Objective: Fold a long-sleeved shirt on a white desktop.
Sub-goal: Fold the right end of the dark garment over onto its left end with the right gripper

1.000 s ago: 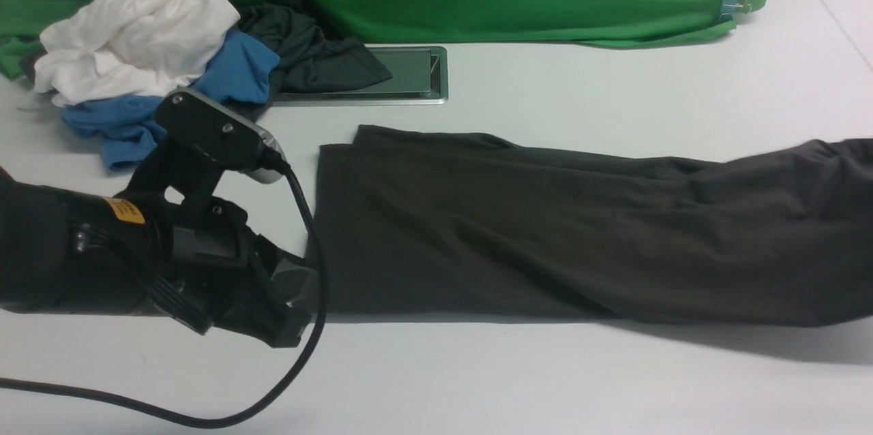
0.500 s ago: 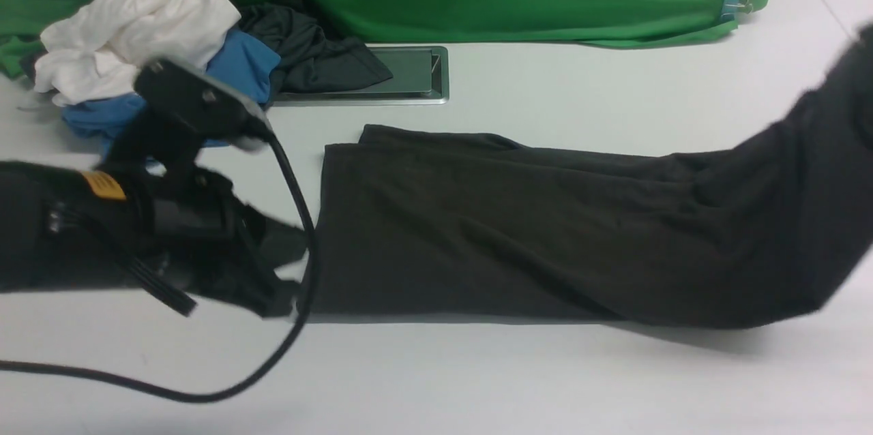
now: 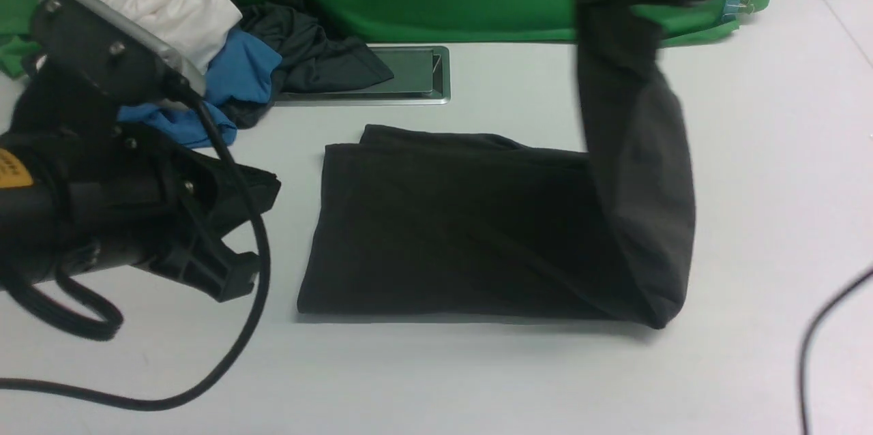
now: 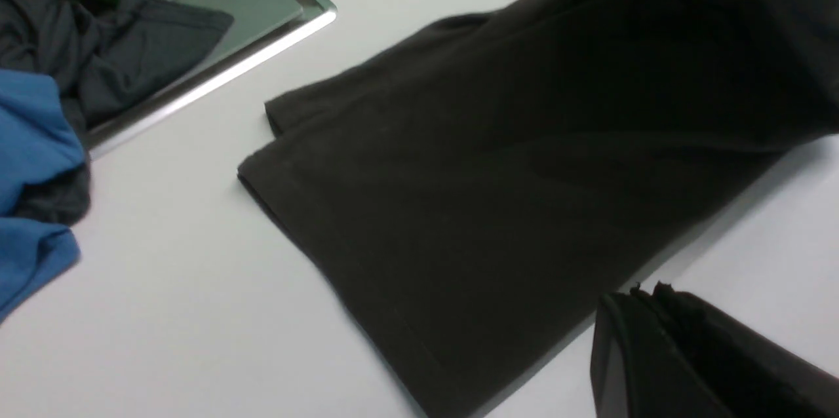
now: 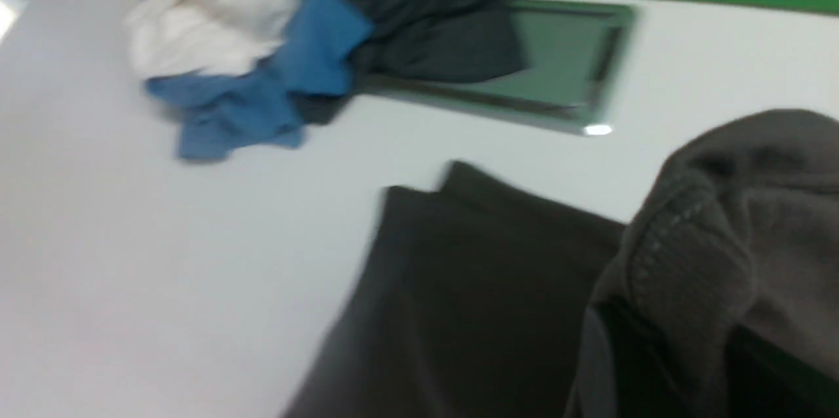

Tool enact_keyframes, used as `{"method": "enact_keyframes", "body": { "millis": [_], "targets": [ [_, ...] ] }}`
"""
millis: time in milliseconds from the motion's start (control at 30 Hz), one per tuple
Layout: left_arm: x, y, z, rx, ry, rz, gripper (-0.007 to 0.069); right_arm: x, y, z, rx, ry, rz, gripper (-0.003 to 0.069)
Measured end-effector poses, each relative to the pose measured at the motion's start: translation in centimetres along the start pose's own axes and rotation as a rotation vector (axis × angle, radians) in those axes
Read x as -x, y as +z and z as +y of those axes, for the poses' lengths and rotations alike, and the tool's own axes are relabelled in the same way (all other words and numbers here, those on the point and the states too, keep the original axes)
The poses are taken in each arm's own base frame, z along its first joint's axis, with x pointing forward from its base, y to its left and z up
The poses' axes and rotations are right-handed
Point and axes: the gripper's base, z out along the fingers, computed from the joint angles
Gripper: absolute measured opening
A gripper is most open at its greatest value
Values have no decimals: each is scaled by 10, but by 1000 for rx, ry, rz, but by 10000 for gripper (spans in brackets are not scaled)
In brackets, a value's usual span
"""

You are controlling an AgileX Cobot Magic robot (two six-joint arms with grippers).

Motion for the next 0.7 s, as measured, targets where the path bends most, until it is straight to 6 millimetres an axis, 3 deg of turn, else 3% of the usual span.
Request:
{"method": "enact_keyframes", "body": {
  "millis": [333,467,700],
  "targets": [
    [1,-4,-1,5,5,-13,19,-13,103,47,138,-63,144,119],
    [1,-4,-1,6,8,-12,19,-20,127,63,182,-82,187,119],
    [1,-4,0,8,10,-12,19,-34,155,72,203,-22,247,134]
  ]
}}
